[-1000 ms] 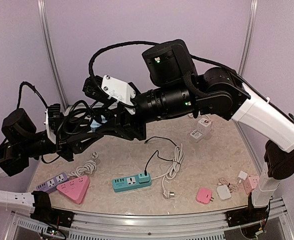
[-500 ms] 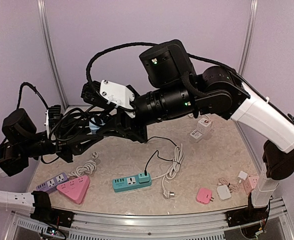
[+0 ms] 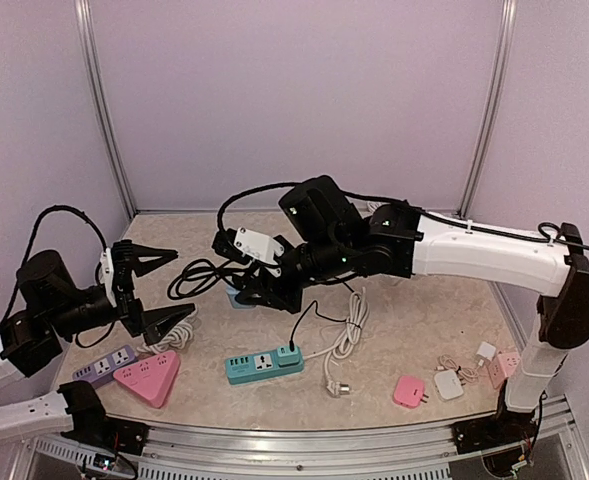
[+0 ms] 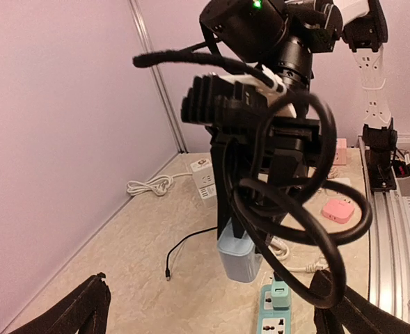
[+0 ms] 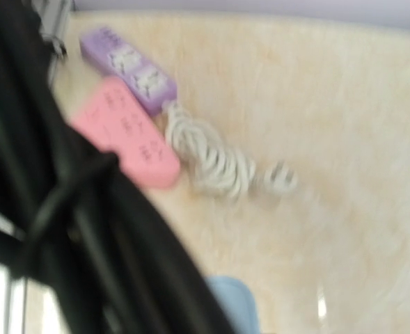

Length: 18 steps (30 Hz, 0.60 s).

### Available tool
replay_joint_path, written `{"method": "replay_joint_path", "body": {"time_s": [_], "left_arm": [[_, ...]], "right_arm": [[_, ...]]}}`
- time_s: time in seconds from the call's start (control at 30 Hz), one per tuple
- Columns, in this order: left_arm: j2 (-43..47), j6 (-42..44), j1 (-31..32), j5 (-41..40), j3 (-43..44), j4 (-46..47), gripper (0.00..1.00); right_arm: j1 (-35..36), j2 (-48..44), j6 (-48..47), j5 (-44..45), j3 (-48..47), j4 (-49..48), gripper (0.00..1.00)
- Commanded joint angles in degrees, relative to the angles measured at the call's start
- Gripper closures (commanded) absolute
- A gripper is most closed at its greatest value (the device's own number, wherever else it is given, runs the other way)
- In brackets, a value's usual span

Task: Insert the plug
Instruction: Adjust the plug.

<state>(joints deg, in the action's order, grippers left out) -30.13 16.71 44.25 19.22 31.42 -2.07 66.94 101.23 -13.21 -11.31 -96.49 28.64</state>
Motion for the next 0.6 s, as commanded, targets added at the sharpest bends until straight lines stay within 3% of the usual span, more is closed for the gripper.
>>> {"method": "replay_joint_path", "body": {"time_s": [0.0,0.23,0.37,0.57], "left_arm": [[2.99,-5.29,-4.69,1.2,-2.97,-0.44,0.02],[6.1,-11.7,-11.98,1.14,-7.91,1.62,0.03],[6.6,-13.72,-13.04,1.17,-10.5,4.37,0.04],[5.31,-13.0,-12.16,4.37,-12.64,4.27,0.12]], "right_arm": [[-2.19,-1.03,2.03,-8.21,8.08,-13.34,1.0],[-3.0,4.34,0.12,-11.81,14.99,-18.44,1.0],[-4.05,6.83,0.79,-15.11,17.36,-19.49,1.0],[-4.8,7.65,1.37,-14.6,20.92,-20.54,1.0]]}}
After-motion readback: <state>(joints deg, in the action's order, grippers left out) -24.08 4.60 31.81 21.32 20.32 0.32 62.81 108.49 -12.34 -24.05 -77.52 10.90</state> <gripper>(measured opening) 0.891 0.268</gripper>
